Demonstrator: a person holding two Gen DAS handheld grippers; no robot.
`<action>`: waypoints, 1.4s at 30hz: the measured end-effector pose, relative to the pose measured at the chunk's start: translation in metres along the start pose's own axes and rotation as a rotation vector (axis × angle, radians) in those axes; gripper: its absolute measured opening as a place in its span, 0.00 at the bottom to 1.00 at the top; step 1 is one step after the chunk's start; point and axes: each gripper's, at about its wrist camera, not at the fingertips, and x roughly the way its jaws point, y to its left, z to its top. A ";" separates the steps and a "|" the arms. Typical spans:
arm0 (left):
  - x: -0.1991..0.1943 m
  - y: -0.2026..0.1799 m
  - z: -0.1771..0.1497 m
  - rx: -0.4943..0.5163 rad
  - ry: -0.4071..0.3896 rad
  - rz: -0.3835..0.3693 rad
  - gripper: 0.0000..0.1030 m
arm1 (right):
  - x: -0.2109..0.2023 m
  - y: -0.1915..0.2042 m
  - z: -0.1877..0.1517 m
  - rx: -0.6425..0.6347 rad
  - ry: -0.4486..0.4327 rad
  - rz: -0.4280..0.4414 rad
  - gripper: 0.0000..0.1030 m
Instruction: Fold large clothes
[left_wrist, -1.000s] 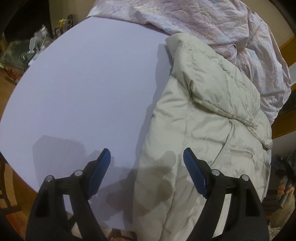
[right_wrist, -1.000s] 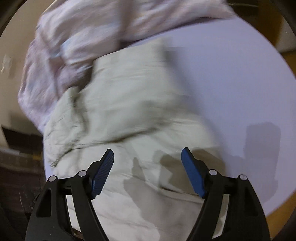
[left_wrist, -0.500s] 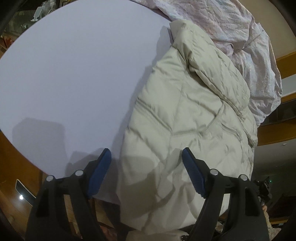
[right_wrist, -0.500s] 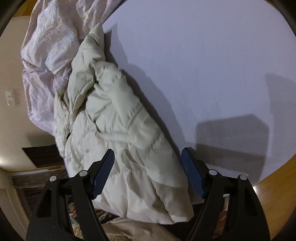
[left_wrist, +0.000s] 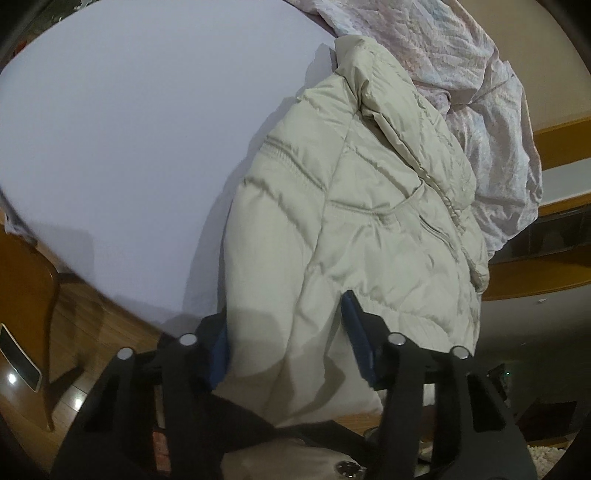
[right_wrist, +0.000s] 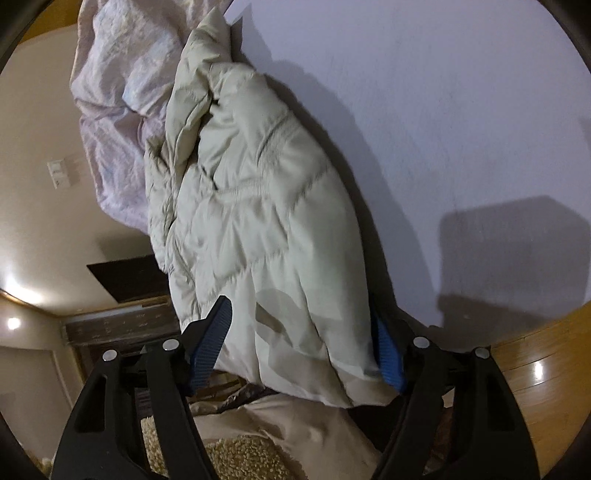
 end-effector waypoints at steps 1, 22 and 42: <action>0.000 0.001 -0.002 -0.008 -0.003 -0.002 0.46 | 0.001 -0.001 -0.002 0.002 -0.002 0.006 0.63; -0.074 -0.086 0.058 0.124 -0.254 -0.175 0.10 | -0.049 0.118 0.025 -0.268 -0.301 0.142 0.13; -0.045 -0.191 0.232 0.175 -0.317 -0.197 0.10 | -0.014 0.228 0.167 -0.259 -0.482 -0.050 0.13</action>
